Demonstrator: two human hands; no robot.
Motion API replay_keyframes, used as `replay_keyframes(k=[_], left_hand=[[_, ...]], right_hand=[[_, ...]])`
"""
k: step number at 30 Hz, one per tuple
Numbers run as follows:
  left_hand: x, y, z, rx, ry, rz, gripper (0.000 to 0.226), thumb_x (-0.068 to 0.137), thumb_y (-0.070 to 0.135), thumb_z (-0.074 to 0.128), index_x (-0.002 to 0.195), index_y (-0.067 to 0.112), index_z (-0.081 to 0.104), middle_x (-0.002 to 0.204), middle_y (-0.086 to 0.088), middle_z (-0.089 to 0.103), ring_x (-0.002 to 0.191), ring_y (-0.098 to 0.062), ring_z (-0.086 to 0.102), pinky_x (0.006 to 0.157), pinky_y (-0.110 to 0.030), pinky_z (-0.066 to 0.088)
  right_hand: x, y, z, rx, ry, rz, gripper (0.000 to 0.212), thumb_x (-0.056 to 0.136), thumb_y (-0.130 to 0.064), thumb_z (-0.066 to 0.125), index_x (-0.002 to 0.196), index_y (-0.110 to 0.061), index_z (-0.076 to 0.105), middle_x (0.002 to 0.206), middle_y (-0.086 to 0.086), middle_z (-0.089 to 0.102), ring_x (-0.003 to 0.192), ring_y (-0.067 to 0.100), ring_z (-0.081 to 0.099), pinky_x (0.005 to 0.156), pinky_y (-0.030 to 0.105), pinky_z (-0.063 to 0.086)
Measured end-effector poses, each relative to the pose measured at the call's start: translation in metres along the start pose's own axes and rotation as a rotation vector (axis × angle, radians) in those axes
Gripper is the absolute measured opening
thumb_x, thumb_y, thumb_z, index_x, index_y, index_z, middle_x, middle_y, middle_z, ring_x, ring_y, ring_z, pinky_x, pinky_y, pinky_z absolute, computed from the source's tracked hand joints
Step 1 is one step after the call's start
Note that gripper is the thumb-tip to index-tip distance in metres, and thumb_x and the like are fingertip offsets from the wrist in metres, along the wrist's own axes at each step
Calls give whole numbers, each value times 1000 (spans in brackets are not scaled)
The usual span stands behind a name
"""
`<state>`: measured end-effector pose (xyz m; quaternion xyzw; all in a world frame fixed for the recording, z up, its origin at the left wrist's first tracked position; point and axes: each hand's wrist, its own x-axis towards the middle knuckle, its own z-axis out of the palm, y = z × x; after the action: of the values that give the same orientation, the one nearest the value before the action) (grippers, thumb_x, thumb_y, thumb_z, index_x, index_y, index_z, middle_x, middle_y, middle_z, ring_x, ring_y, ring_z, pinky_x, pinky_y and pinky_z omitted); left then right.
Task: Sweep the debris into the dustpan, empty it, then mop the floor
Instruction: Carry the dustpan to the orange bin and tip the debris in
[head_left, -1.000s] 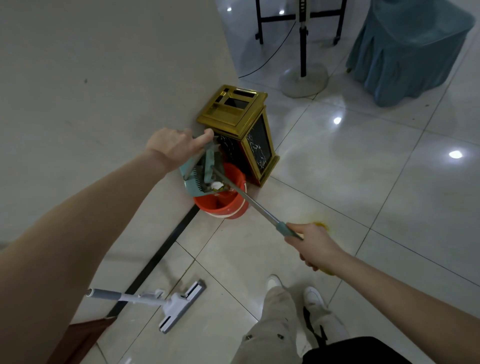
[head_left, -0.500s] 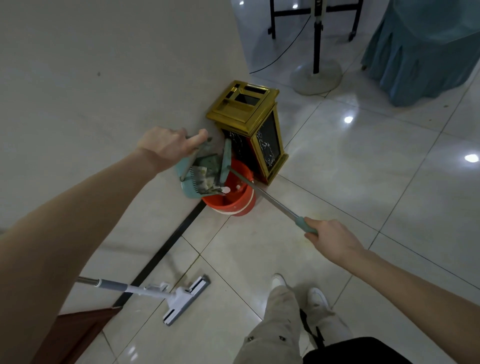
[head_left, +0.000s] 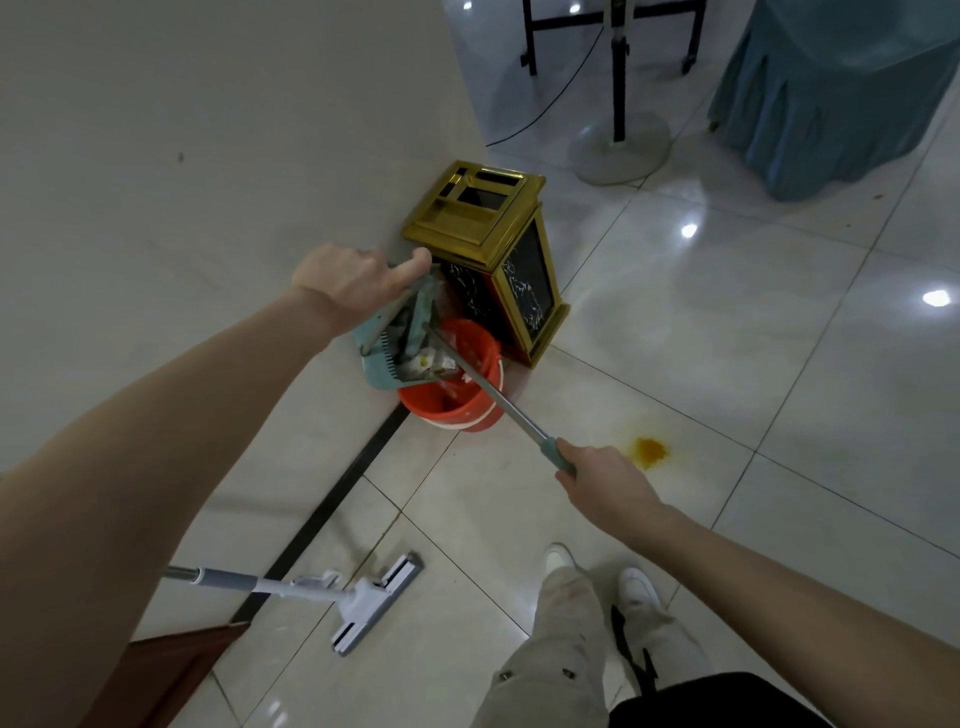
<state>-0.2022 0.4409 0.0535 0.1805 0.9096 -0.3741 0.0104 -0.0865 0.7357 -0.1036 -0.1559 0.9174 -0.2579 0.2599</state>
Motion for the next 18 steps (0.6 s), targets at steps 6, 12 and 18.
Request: replay_keyframes(k=[6, 12, 18], left_hand=[[-4, 15, -3, 7, -43, 96, 55, 98, 28, 48, 132, 27, 5, 85, -12, 53, 53, -28, 53, 45, -34, 45], [-7, 32, -18, 40, -152, 140, 61, 96, 17, 49, 133, 26, 1, 81, -10, 39, 57, -26, 52, 50, -35, 51], [5, 43, -41, 88, -131, 149, 60, 96, 15, 47, 134, 25, 1, 81, -9, 42, 54, -23, 48, 45, -32, 44]], right_hand=[[0, 30, -10, -240, 15, 22, 37, 101, -29, 42, 138, -25, 39, 65, -2, 44, 60, 20, 52, 44, 27, 38], [-1, 56, -45, -280, 15, 20, 38, 100, -30, 45, 138, -32, 42, 80, 5, 53, 67, 26, 53, 58, 31, 45], [-15, 43, -42, 37, -15, 15, 39, 98, -29, 52, 137, -31, 51, 88, 5, 64, 60, 17, 58, 58, 35, 55]])
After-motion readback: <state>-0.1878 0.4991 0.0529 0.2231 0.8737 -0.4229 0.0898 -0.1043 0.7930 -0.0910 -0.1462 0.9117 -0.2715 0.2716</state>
